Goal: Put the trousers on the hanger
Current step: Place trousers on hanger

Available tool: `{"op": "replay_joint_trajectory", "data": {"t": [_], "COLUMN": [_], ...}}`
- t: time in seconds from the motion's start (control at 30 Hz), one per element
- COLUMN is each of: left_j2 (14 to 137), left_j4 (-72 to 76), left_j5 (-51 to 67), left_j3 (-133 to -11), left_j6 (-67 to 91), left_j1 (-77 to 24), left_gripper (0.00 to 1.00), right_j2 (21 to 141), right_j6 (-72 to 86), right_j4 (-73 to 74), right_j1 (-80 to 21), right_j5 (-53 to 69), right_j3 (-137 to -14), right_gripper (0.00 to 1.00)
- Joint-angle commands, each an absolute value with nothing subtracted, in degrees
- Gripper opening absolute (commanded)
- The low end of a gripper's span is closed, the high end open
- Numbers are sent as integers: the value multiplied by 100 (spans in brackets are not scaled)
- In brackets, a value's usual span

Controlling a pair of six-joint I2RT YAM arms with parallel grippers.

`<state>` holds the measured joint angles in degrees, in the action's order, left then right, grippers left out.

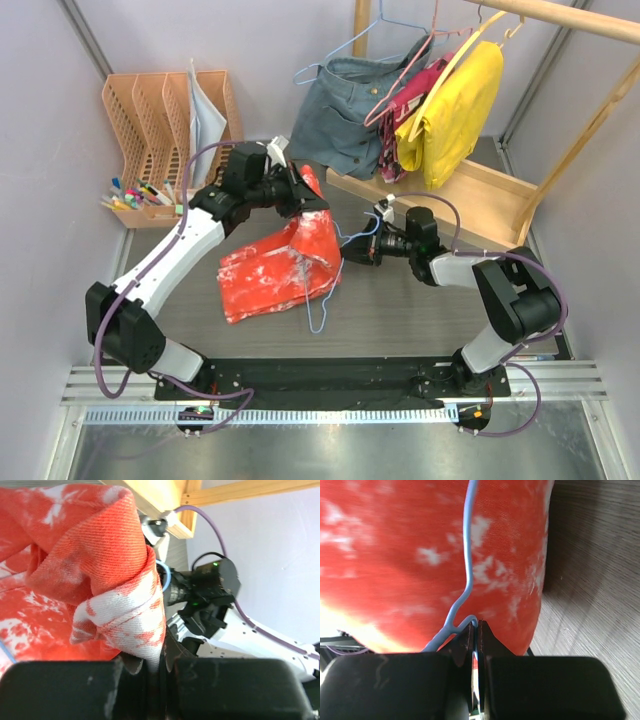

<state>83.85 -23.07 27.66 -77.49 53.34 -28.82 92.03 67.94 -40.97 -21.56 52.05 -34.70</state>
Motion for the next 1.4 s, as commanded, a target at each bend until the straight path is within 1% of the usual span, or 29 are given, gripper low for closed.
{"op": "replay_joint_trajectory", "data": {"t": [0.0, 0.13, 0.3, 0.43, 0.57, 0.8, 0.9, 0.97, 1.0, 1.03, 1.1, 1.23, 1.37], "left_j2": [8139, 8051, 7358, 6962, 6680, 6618, 6574, 6688, 6793, 6907, 7364, 8049, 8559], "left_j4": [-1687, -1915, -1890, -2275, -3004, -4989, -5483, -5737, -5826, -5932, -6099, -5985, -5494], "left_j5": [3392, 3454, 3402, 3323, 3243, 2839, 2147, 1769, 1271, 1057, 679, 527, 264], "left_j3": [-8130, -8007, -7481, -7173, -6795, -6434, -6346, -6276, -6258, -6249, -6214, -6187, -6249], "left_j6": [5432, 5362, 5142, 5133, 4704, 3473, 3016, 2674, 2585, 2471, 2199, 2004, 1794], "left_j1": [-3015, -3023, -3015, -2822, -2059, -959, -791, -730, -729, -729, -695, -616, -607], "left_gripper": [0, 0, 0, 0, 0, 0, 0, 0, 0, 0, 0, 0, 0], "right_j2": [9290, 9334, 9343, 9369, 9387, 9299, 9316, 9360, 9378, 9387, 9378, 9316, 9308], "right_j6": [6425, 6144, 5424, 5309, 5212, 5124, 5142, 5159, 5159, 5159, 5150, 5177, 5230], "right_j4": [-3622, -3200, -2199, -2048, -1890, -1740, -1749, -1758, -1775, -1775, -1775, -1810, -1889], "right_j1": [-2259, -2294, -2285, -2285, -2224, -2127, -2127, -2118, -2118, -2127, -2118, -2118, -2118], "right_j5": [5229, 5282, 5265, 5115, 5010, 4878, 4860, 4860, 4878, 4878, 4869, 4878, 4922], "right_j3": [-3533, -3647, -3779, -3797, -3885, -3858, -3876, -3893, -3911, -3920, -3911, -3858, -3867], "right_gripper": [1, 1, 1, 1, 1, 1, 1, 1, 1, 1, 1, 1, 1]}}
